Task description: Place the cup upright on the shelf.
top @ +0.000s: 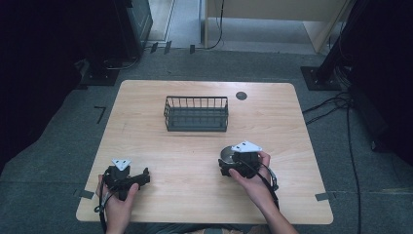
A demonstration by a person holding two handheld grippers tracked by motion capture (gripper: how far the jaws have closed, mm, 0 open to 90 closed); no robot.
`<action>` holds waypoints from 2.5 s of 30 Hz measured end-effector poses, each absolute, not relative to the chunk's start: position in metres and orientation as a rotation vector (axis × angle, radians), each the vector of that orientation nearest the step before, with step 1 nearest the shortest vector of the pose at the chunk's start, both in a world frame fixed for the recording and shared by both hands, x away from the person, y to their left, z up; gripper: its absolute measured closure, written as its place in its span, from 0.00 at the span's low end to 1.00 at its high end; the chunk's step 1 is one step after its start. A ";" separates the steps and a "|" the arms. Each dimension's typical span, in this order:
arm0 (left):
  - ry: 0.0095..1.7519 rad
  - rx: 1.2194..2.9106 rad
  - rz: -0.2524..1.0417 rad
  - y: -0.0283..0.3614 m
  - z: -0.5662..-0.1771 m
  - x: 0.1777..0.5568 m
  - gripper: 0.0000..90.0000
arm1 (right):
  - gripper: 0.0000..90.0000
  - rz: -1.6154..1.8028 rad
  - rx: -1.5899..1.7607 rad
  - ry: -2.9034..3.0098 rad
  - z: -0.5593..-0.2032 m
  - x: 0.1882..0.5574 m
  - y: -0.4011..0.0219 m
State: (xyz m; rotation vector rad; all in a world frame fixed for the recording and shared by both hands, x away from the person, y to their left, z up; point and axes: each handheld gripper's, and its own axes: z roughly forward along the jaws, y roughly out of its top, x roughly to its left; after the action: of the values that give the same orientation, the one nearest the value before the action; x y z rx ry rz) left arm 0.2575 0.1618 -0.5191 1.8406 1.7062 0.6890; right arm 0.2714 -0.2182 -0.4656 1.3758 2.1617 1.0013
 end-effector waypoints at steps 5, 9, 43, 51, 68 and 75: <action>1.706 1.841 0.689 0.162 -0.519 0.257 0.00 | 0.16 1.005 1.374 2.164 -0.461 0.275 -0.217; 1.706 1.840 0.689 0.162 -0.519 0.257 0.00 | 0.17 1.012 1.366 2.166 -0.456 0.278 -0.215; 1.707 1.836 0.690 0.162 -0.519 0.258 0.00 | 0.17 1.055 1.316 2.174 -0.407 0.316 -0.192; 1.707 1.837 0.690 0.162 -0.519 0.258 0.00 | 0.17 1.047 1.314 2.161 -0.390 0.332 -0.187; 1.707 1.837 0.689 0.162 -0.519 0.258 0.00 | 0.18 1.061 1.286 2.139 -0.351 0.370 -0.164; 1.707 1.838 0.690 0.162 -0.519 0.258 0.00 | 0.18 1.064 1.293 2.132 -0.348 0.387 -0.158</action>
State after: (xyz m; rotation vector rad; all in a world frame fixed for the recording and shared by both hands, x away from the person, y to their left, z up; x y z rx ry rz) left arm 0.2575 0.1616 -0.5191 1.8376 1.7065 0.6896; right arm 0.3873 -0.1581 -0.3478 1.2934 2.1320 1.0644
